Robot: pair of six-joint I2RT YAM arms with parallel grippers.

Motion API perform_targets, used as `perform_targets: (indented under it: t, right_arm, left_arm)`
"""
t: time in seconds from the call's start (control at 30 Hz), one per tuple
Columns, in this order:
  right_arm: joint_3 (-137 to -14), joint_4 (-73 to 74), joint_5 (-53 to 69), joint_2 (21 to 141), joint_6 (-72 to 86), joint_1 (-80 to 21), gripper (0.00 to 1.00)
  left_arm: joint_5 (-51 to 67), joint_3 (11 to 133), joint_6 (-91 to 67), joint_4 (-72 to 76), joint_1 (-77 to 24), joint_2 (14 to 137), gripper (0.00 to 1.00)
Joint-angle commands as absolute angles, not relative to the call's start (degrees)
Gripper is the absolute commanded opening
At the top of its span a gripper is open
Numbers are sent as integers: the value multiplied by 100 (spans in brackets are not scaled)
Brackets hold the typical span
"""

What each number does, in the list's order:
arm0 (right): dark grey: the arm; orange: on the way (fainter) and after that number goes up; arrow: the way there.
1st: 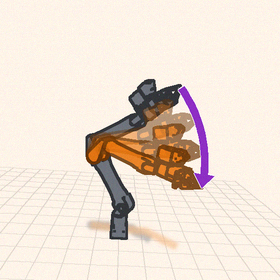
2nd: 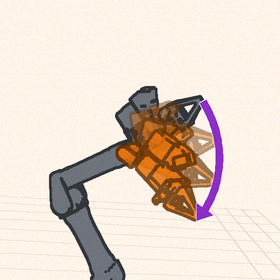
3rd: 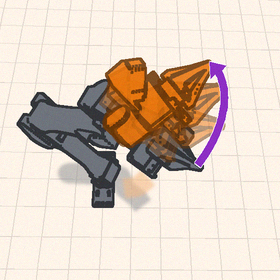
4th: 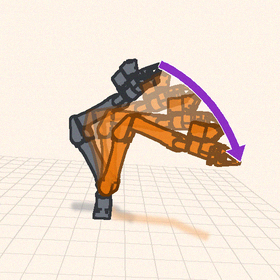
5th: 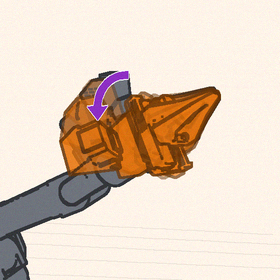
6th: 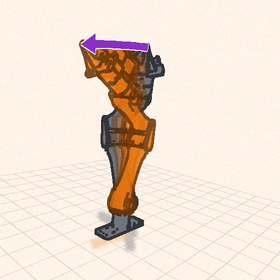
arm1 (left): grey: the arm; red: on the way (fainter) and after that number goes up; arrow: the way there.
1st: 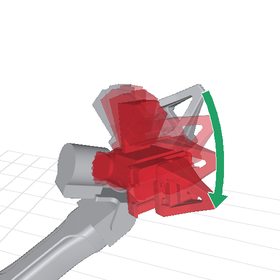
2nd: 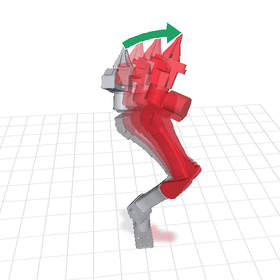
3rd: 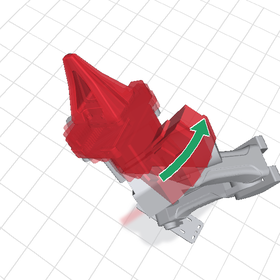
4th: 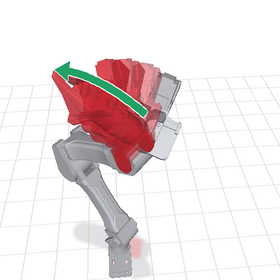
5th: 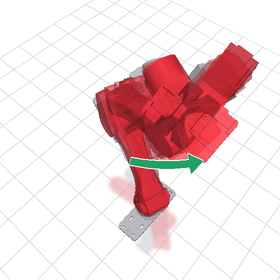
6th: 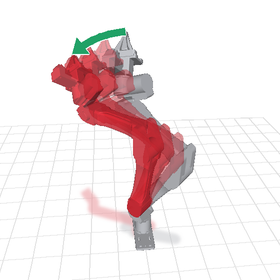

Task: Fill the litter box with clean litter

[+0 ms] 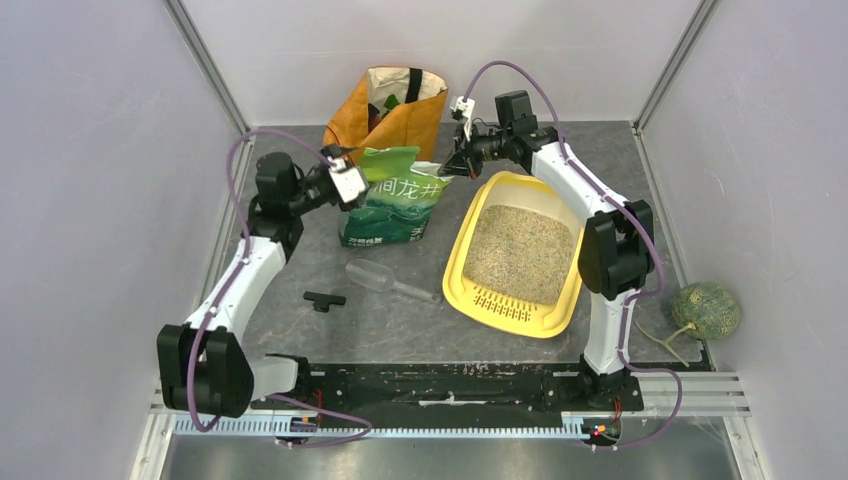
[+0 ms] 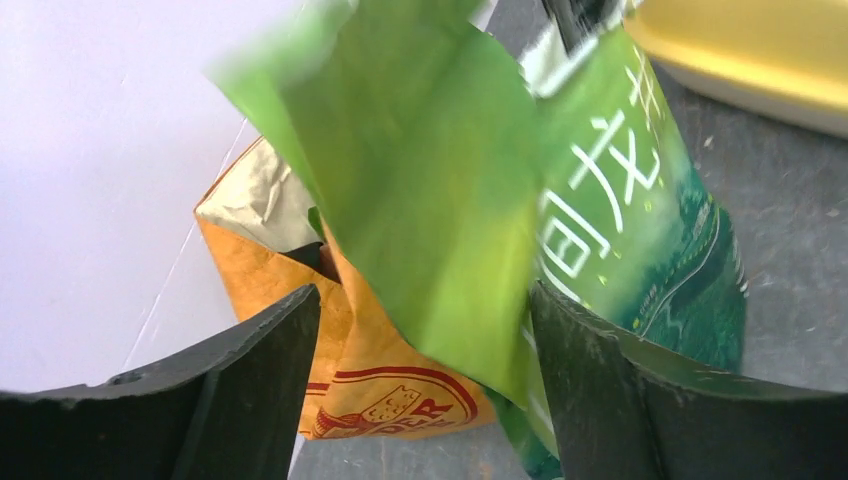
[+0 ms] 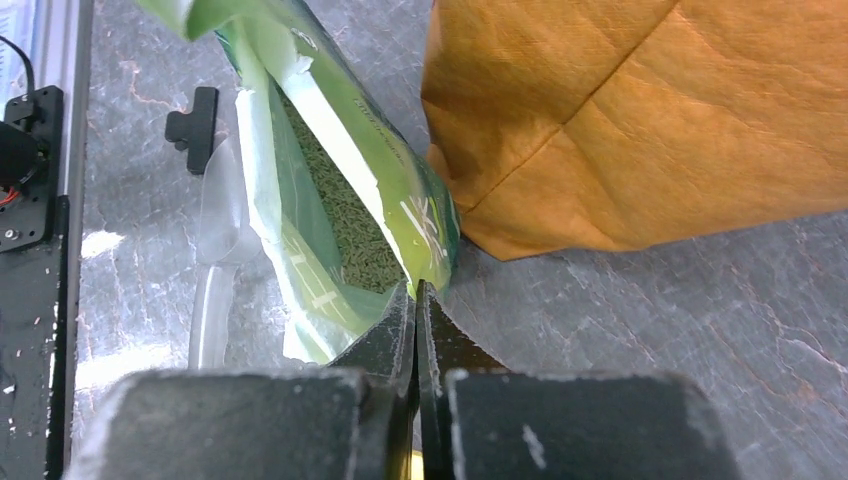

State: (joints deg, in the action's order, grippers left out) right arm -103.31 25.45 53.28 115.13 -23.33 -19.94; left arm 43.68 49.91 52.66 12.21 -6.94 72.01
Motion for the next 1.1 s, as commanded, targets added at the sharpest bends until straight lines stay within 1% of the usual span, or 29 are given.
perform_targets:
  t: [0.0,0.03,0.1,0.23,0.33,0.47,0.5,0.53,0.6,0.63,0.67,0.7,0.73,0.77,0.8,0.87,0.93,0.97,1.07]
  right_arm:
    - [-10550,2490,5548,11268,-2219,-1976,0]
    - [-10551,2479,5569,11268,-2215,-1985,0]
    - [-10569,2472,5616,11268,-2206,-2017,0]
    - [-10591,2488,5660,11247,-2170,-2107,0]
    - [-10653,2609,5633,11226,-2197,-2191,0]
    - [-10704,2647,5669,11162,-2111,-2274,0]
    - [-10718,2646,5677,11154,-2070,-2275,0]
    - [-10738,2650,5687,11145,-1982,-2276,0]
    - [-10850,2756,5695,11144,-1850,-2265,1]
    - [-10954,2881,5697,11139,-1784,-2229,13]
    - [-11024,2973,5733,11138,-1713,-2171,38]
    - [-11079,3044,5770,11126,-1595,-2066,57]
    - [-11091,3080,5802,11094,-1510,-1956,73]
    - [-11071,3085,5874,11058,-1435,-1831,85]
    - [-11024,3088,5976,11021,-1401,-1740,93]
    - [-10779,3050,6246,10912,-1484,-1617,97]
    - [-10256,2590,6367,10725,-1636,-1652,97]
    - [-9903,2103,6404,10607,-1579,-1673,97]
    - [-8878,27,6376,10467,-1225,-1786,97]
  left_arm:
    - [4355,6145,4161,-828,-661,6905,84]
    - [4497,6272,4096,-1143,-659,6894,84]
    - [4510,6379,3491,-1080,-659,6929,85]
    - [4660,6974,2635,-1331,-659,7397,86]
    - [5003,7356,2237,-1671,-650,7750,87]
    - [5145,7418,1626,-1674,-650,8026,87]
    - [5167,7426,1620,-1740,-650,8080,82]
    - [5168,7429,1621,-1782,-632,8133,73]
    - [5327,7409,1632,-1766,-489,8209,40]
    - [5441,7431,1726,-1783,-379,8233,19]
    - [5545,7435,1759,-1734,-266,8239,3]
    - [5729,7420,1813,-1631,-126,8229,2]
    - [5859,7440,1978,-1640,-30,8219,2]
    - [5979,7516,2414,-1846,-9,8210,2]
    - [6037,7591,2827,-2127,-9,8204,2]
    - [6262,7665,3415,-2377,152,8208,2]
    - [6474,7798,3871,-2677,192,8293,2]
    - [6528,7895,4064,-2895,195,8349,2]
    - [6553,8189,4949,-3686,215,8563,2]
